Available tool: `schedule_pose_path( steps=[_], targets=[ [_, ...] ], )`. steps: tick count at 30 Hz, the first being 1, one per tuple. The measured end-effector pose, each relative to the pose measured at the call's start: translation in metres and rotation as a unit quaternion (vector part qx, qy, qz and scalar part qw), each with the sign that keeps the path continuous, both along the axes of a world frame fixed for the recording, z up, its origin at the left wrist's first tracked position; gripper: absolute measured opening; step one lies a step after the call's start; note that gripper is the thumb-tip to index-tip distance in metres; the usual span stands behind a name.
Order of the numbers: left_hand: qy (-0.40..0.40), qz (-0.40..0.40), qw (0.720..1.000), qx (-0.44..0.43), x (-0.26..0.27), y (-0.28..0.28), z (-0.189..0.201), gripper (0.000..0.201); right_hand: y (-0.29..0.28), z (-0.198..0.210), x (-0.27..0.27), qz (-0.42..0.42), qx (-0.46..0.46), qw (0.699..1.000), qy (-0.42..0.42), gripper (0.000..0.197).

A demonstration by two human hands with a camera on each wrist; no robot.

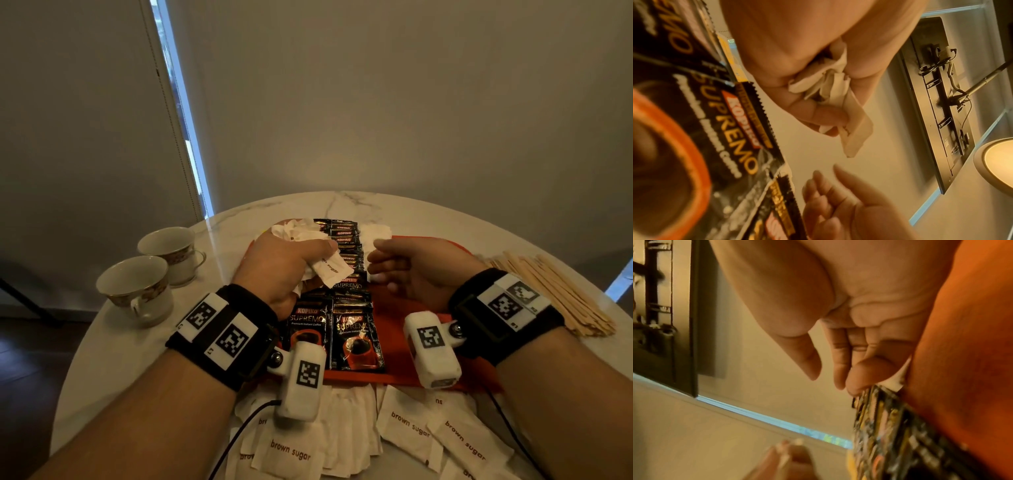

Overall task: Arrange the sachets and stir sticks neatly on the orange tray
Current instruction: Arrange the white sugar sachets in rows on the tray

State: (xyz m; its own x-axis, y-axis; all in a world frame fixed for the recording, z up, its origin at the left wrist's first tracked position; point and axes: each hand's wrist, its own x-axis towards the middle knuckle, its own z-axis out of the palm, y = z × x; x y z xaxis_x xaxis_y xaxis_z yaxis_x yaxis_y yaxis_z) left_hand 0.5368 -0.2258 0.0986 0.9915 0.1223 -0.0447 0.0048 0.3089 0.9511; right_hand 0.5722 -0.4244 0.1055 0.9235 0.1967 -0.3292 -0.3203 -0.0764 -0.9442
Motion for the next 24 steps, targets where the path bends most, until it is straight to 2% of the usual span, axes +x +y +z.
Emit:
schedule_pose_path(
  steps=[3,5,7,9,15,18,21,24],
  targets=[
    [-0.019,-0.01,1.0,-0.009,-0.002,-0.002,-0.001,0.032,0.008,0.008,-0.012,0.112,-0.001,0.994,-0.02,0.039],
    [-0.038,-0.013,0.999,-0.018,-0.004,-0.004,-0.001,0.029,0.016,0.008,-0.018,0.154,0.001,0.987,-0.048,0.032],
    [-0.049,-0.015,0.999,-0.009,-0.004,-0.003,0.0,0.033,0.02,0.006,-0.02,0.128,0.041,0.988,-0.076,0.019],
    [-0.049,-0.024,0.998,0.01,-0.006,-0.002,0.001,0.04,0.019,0.004,-0.018,0.067,0.088,0.989,-0.101,0.012],
    [-0.053,-0.063,0.996,0.033,-0.009,-0.005,0.003,0.049,0.021,-0.004,-0.019,-0.032,0.118,0.977,-0.173,0.007],
    [-0.061,-0.057,0.996,0.031,-0.008,-0.003,0.004,0.054,0.019,-0.002,-0.021,-0.02,0.113,0.977,-0.179,0.012],
    [-0.062,-0.035,0.996,0.051,-0.006,-0.001,0.004,0.056,0.014,0.0,-0.022,0.025,0.057,0.982,-0.178,0.026],
    [-0.044,-0.023,0.998,0.038,-0.005,0.0,0.003,0.054,0.009,0.001,-0.019,0.015,0.034,0.984,-0.174,0.01]
  ],
)
